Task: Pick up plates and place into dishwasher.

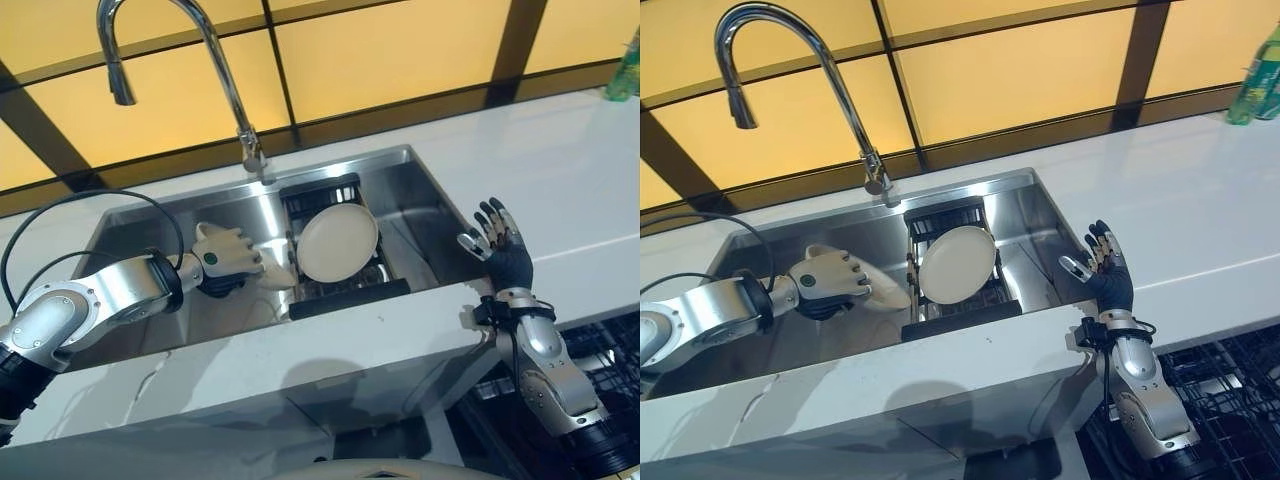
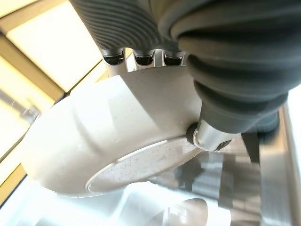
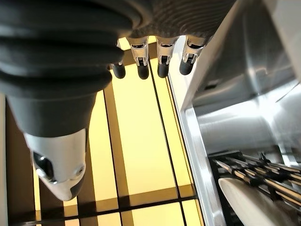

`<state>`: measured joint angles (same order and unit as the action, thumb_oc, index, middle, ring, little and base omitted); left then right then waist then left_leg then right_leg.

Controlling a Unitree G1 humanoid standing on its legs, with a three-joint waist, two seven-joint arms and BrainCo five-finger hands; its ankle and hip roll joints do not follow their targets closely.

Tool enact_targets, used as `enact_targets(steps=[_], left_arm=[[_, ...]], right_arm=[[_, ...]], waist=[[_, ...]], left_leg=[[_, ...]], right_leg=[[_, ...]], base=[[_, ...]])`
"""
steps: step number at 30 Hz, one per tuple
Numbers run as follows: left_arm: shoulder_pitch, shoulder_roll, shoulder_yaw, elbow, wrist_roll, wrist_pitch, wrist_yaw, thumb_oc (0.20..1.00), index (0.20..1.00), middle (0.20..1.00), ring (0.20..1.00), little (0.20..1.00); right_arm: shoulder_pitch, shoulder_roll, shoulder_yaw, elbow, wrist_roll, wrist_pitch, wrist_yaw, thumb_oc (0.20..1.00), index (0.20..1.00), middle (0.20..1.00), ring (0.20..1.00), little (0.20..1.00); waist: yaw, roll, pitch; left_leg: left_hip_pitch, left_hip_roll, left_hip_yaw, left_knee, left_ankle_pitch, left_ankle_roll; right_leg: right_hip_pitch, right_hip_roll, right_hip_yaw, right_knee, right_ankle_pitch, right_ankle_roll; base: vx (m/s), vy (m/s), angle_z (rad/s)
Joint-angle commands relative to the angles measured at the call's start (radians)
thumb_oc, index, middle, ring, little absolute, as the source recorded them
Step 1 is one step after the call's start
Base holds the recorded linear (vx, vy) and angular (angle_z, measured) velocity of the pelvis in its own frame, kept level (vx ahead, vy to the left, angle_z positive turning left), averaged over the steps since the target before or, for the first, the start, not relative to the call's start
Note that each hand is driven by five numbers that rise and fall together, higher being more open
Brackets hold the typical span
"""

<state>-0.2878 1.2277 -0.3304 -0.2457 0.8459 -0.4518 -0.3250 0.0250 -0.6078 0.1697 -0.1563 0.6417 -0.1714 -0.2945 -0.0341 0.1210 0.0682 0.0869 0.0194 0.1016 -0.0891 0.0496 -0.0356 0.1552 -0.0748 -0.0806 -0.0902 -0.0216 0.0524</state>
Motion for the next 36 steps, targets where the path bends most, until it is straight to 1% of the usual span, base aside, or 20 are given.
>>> enact_targets(steps=[1, 3, 7, 9, 11, 14, 16, 19, 21, 23, 26, 27, 28, 29, 30, 31, 33, 36], left_arm=[[-0.052, 0.078, 0.073, 0.036, -0.025, 0.014, 0.021, 0.200, 0.200, 0.200, 0.200, 0.200], [-0.046, 0.086, 0.089, 0.042, -0.032, 0.012, 0.027, 0.200, 0.200, 0.200, 0.200, 0.200], [-0.033, 0.097, 0.118, 0.046, -0.048, 0.028, 0.065, 0.200, 0.200, 0.200, 0.200, 0.200], [-0.024, 0.102, 0.142, 0.045, -0.068, 0.042, 0.122, 0.200, 0.200, 0.200, 0.200, 0.200], [-0.016, 0.103, 0.168, 0.050, -0.106, 0.064, 0.200, 0.200, 0.200, 0.200, 0.200, 0.200], [0.032, 0.084, 0.249, 0.039, -0.157, 0.043, 0.295, 0.200, 0.200, 0.200, 0.200, 0.200], [0.068, 0.068, 0.298, 0.028, -0.169, 0.021, 0.333, 0.200, 0.200, 0.200, 0.200, 0.200], [0.102, 0.032, 0.342, 0.020, -0.167, -0.009, 0.360, 0.200, 0.200, 0.200, 0.200, 0.200], [0.114, 0.012, 0.360, 0.012, -0.207, -0.029, 0.365, 0.200, 0.200, 0.200, 0.200, 0.200], [0.107, -0.005, 0.362, -0.002, -0.271, -0.037, 0.351, 0.200, 0.200, 0.200, 0.200, 0.200], [0.082, -0.039, 0.357, -0.027, -0.462, -0.053, 0.285, 0.200, 0.200, 0.200, 0.200, 0.200], [0.070, -0.059, 0.358, -0.043, -0.543, -0.057, 0.238, 0.200, 0.200, 0.200, 0.200, 0.200], [0.066, -0.070, 0.359, -0.052, -0.583, -0.062, 0.219, 0.200, 0.200, 0.200, 0.200, 0.200], [0.055, -0.097, 0.355, -0.071, -0.684, -0.066, 0.157, 0.200, 0.200, 0.200, 0.200, 0.200], [0.046, -0.122, 0.352, -0.086, -0.735, -0.067, 0.114, 0.200, 0.200, 0.200, 0.200, 0.200], [0.037, -0.143, 0.346, -0.101, -0.771, -0.063, 0.074, 0.200, 0.200, 0.200, 0.200, 0.200], [0.014, -0.181, 0.328, -0.119, -0.825, -0.053, 0.009, 0.200, 0.200, 0.200, 0.200, 0.200], [-0.027, -0.213, 0.304, -0.146, -0.914, -0.015, -0.072, 0.200, 0.200, 0.200, 0.200, 0.200]], right_arm=[[-0.030, -0.035, -0.012, -0.079, 0.025, -0.060, 0.004, 1.000, 1.000, 1.000, 1.000, 1.000], [-0.031, -0.038, -0.014, -0.078, 0.028, -0.059, 0.003, 1.000, 1.000, 1.000, 1.000, 1.000], [-0.032, -0.038, -0.017, -0.075, 0.026, -0.062, 0.002, 1.000, 1.000, 1.000, 1.000, 1.000], [-0.033, -0.039, -0.020, -0.076, 0.022, -0.064, 0.000, 1.000, 1.000, 1.000, 1.000, 1.000], [-0.035, -0.039, -0.026, -0.077, 0.018, -0.067, 0.003, 1.000, 1.000, 1.000, 1.000, 1.000], [-0.020, -0.031, -0.060, -0.090, 0.006, -0.072, 0.022, 1.000, 1.000, 1.000, 1.000, 1.000], [-0.020, -0.029, -0.073, -0.092, -0.005, -0.080, 0.034, 1.000, 1.000, 1.000, 1.000, 1.000], [-0.035, -0.028, -0.088, -0.103, -0.024, -0.085, 0.049, 1.000, 1.000, 1.000, 1.000, 1.000], [-0.048, -0.034, -0.094, -0.116, -0.034, -0.089, 0.064, 1.000, 1.000, 1.000, 1.000, 1.000], [-0.065, -0.040, -0.094, -0.130, -0.056, -0.091, 0.083, 1.000, 1.000, 1.000, 1.000, 1.000], [-0.096, -0.053, -0.082, -0.157, -0.100, -0.103, 0.126, 1.000, 1.000, 1.000, 1.000, 1.000], [-0.109, -0.062, -0.080, -0.172, -0.124, -0.110, 0.149, 1.000, 1.000, 1.000, 1.000, 1.000], [-0.117, -0.067, -0.080, -0.180, -0.132, -0.111, 0.156, 1.000, 1.000, 1.000, 1.000, 1.000], [-0.137, -0.079, -0.079, -0.198, -0.144, -0.115, 0.176, 1.000, 1.000, 1.000, 1.000, 1.000], [-0.153, -0.081, -0.075, -0.205, -0.158, -0.120, 0.185, 1.000, 1.000, 1.000, 1.000, 1.000], [-0.168, -0.080, -0.071, -0.210, -0.172, -0.129, 0.193, 1.000, 1.000, 1.000, 1.000, 1.000], [-0.209, -0.079, -0.063, -0.218, -0.190, -0.127, 0.221, 1.000, 1.000, 1.000, 1.000, 1.000], [-0.255, -0.096, -0.049, -0.230, -0.218, -0.122, 0.263, 1.000, 1.000, 1.000, 1.000, 1.000]], waist=[[0.036, -0.049, -0.045], [0.040, -0.049, -0.048], [0.047, -0.049, -0.055], [0.051, -0.050, -0.057], [0.053, -0.051, -0.059], [0.060, -0.056, -0.063], [0.063, -0.058, -0.066], [0.067, -0.064, -0.071], [0.069, -0.069, -0.075], [0.072, -0.072, -0.079], [0.079, -0.078, -0.083], [0.083, -0.081, -0.085], [0.085, -0.082, -0.086], [0.088, -0.085, -0.090], [0.090, -0.087, -0.091], [0.092, -0.089, -0.092], [0.094, -0.093, -0.096], [0.095, -0.100, -0.101]], left_leg=[[-0.010, -0.004, -0.016, 0.034, -0.092, -0.013], [-0.011, -0.003, -0.018, 0.034, -0.092, -0.014], [-0.012, -0.003, -0.023, 0.030, -0.089, -0.016], [-0.012, -0.003, -0.025, 0.027, -0.088, -0.017], [-0.013, -0.002, -0.025, 0.024, -0.086, -0.017], [-0.015, 0.001, -0.025, 0.020, -0.086, -0.017], [-0.015, 0.001, -0.028, 0.018, -0.086, -0.016], [-0.016, 0.001, -0.033, 0.015, -0.086, -0.016], [-0.016, 0.002, -0.035, 0.015, -0.087, -0.016], [-0.015, 0.002, -0.037, 0.014, -0.089, -0.016], [-0.015, 0.002, -0.040, 0.015, -0.089, -0.015], [-0.015, 0.002, -0.041, 0.015, -0.090, -0.015], [-0.015, 0.002, -0.041, 0.015, -0.090, -0.015], [-0.015, 0.001, -0.043, 0.015, -0.091, -0.014], [-0.014, 0.002, -0.042, 0.015, -0.092, -0.014], [-0.014, 0.002, -0.044, 0.016, -0.093, -0.014], [-0.012, 0.001, -0.046, 0.016, -0.095, -0.014], [-0.008, -0.002, -0.051, 0.016, -0.098, -0.012]], right_leg=[[-0.075, -0.066, -0.083, 0.020, 0.020, 0.091], [-0.075, -0.068, -0.088, 0.020, 0.020, 0.091], [-0.075, -0.068, -0.095, 0.018, 0.020, 0.091], [-0.074, -0.068, -0.097, 0.018, 0.020, 0.091], [-0.076, -0.068, -0.099, 0.018, 0.019, 0.091], [-0.077, -0.067, -0.105, 0.017, 0.016, 0.090], [-0.078, -0.065, -0.105, 0.016, 0.014, 0.089], [-0.079, -0.061, -0.104, 0.015, 0.014, 0.087], [-0.079, -0.060, -0.103, 0.015, 0.012, 0.086], [-0.079, -0.059, -0.102, 0.015, 0.010, 0.085], [-0.078, -0.056, -0.102, 0.016, 0.008, 0.084], [-0.077, -0.054, -0.103, 0.016, 0.007, 0.083], [-0.077, -0.054, -0.103, 0.016, 0.007, 0.083], [-0.076, -0.052, -0.102, 0.016, 0.006, 0.082], [-0.075, -0.051, -0.102, 0.017, 0.005, 0.081], [-0.074, -0.050, -0.101, 0.017, 0.004, 0.080], [-0.073, -0.048, -0.098, 0.018, 0.002, 0.079], [-0.068, -0.043, -0.091, 0.016, -0.001, 0.075]], base=[[-0.03, 0.008, 0.18], [-0.03, 0.013, 0.16], [-0.03, 0.011, 0.09], [-0.04, 0.008, 0.06], [-0.04, 0.009, 0.03], [-0.05, 0.004, 0.04], [-0.05, 0.003, 0.03], [-0.04, 0.004, 0.03], [-0.04, 0.004, 0.02], [-0.02, 0.000, 0.00], [-0.03, -0.004, 0.00], [0.00, 0.000, 0.00], [-0.03, -0.004, 0.00], [0.00, 0.000, 0.00], [-0.03, -0.004, 0.00], [0.00, 0.000, 0.00], [0.00, 0.000, 0.00], [0.00, 0.000, 0.00]])
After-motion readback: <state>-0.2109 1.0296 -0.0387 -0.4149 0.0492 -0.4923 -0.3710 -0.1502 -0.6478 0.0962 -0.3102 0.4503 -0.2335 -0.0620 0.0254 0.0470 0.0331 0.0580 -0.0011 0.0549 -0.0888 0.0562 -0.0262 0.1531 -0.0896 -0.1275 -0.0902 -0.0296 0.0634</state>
